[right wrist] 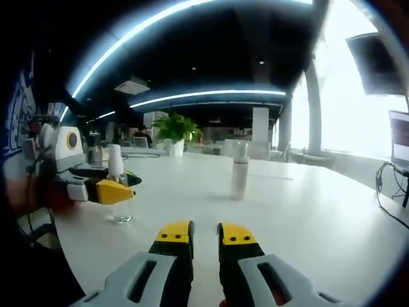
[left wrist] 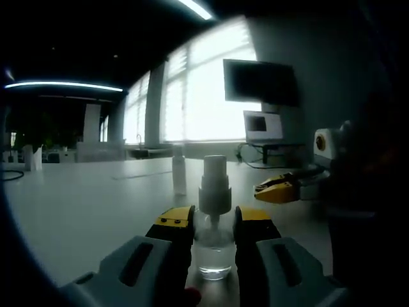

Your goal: Clamp pump bottle remove cover press pump head put on cover

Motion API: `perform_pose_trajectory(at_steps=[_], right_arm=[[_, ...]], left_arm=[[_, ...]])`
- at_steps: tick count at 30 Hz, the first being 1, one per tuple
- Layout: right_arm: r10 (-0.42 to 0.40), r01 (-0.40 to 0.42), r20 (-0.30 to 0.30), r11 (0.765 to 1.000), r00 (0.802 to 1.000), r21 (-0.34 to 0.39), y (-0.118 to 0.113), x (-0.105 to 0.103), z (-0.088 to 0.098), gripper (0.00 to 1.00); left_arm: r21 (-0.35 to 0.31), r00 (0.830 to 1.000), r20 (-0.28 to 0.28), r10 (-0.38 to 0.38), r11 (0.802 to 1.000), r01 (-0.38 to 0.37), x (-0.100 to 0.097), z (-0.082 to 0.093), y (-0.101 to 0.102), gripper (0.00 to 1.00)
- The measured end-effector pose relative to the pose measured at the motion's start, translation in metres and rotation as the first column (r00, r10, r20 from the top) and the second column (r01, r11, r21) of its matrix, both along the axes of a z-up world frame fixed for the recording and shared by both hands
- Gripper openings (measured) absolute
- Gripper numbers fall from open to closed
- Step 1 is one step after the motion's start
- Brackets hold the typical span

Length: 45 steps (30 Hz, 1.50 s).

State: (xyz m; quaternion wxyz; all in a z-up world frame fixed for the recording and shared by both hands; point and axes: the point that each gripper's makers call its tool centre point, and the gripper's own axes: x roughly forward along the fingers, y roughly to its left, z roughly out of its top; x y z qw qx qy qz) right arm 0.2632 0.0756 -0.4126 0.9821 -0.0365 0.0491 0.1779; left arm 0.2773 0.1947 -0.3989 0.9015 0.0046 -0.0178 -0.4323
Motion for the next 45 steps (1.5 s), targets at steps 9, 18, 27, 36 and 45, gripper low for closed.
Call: perform_pose_trajectory(at_steps=[9, 18, 27, 36, 45], right_arm=[[0.03, -0.031, 0.025, 0.999, 0.999, 0.041, 0.008, -0.004, 0.025, 0.1], [0.051, -0.054, 0.07, 0.998, 0.996, 0.041, 0.018, -0.004, 0.051, 0.1], [0.075, -0.082, 0.088, 0.994, 0.993, 0.068, 0.025, -0.005, 0.068, 0.1], [0.128, -0.136, 0.128, 0.989, 0.984, 0.059, 0.046, -0.011, 0.083, 0.1], [0.169, -0.175, 0.132, 0.984, 0.977, 0.042, 0.06, -0.012, 0.094, 0.1]], left_arm=[[-0.002, 1.0, -0.001, -0.002, 1.0, 0.002, -0.001, 0.001, -0.001, 0.16], [-0.002, 1.0, -0.001, -0.004, 1.0, 0.004, 0.0, 0.0, -0.001, 0.16], [-0.002, 1.0, -0.001, -0.004, 1.0, 0.004, 0.0, 0.0, -0.001, 0.16], [-0.001, 1.0, 0.0, -0.003, 1.0, 0.003, 0.0, 0.0, 0.0, 0.16], [-0.001, 1.0, 0.001, -0.006, 1.0, 0.006, -0.002, 0.001, -0.002, 0.16]])
